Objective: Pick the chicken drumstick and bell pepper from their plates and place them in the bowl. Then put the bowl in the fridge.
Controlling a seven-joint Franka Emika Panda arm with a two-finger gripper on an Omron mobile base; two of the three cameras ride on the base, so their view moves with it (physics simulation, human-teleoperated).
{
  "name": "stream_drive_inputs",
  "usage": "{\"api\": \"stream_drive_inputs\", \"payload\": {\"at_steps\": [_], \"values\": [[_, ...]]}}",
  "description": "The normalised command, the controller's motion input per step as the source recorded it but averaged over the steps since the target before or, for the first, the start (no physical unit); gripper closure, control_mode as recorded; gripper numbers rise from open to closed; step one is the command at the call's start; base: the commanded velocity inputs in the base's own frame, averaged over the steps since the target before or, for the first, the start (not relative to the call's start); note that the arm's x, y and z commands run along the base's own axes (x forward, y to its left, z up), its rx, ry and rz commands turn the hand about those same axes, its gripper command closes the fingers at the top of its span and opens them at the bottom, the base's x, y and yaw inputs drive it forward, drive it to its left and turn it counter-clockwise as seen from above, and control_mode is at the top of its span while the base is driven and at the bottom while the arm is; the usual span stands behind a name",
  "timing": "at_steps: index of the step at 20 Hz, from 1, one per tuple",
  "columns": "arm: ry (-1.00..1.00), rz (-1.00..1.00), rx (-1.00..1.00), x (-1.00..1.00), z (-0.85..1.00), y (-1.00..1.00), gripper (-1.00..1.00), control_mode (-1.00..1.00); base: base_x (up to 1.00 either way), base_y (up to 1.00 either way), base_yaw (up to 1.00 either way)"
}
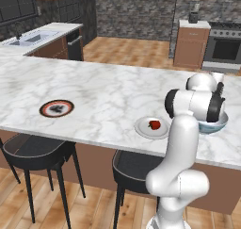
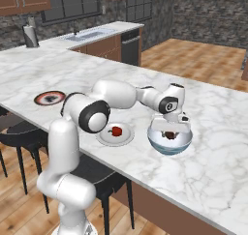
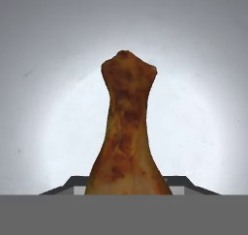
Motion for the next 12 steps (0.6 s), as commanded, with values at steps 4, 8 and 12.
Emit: {"api": "stream_drive_inputs", "payload": {"at_steps": [4,8,12], "values": [[0.00,0.00,0.00,0.01,-0.27,-0.01,1.00,-1.00,0.00,0.00,0.00],[0.00,0.00,0.00,0.00,-0.27,0.00,1.00,-1.00,0.00,0.00,0.00],[-0.02,0.00,0.00,0.07,-0.08,-0.05,1.00,-1.00,0.00,0.00,0.00]]}}
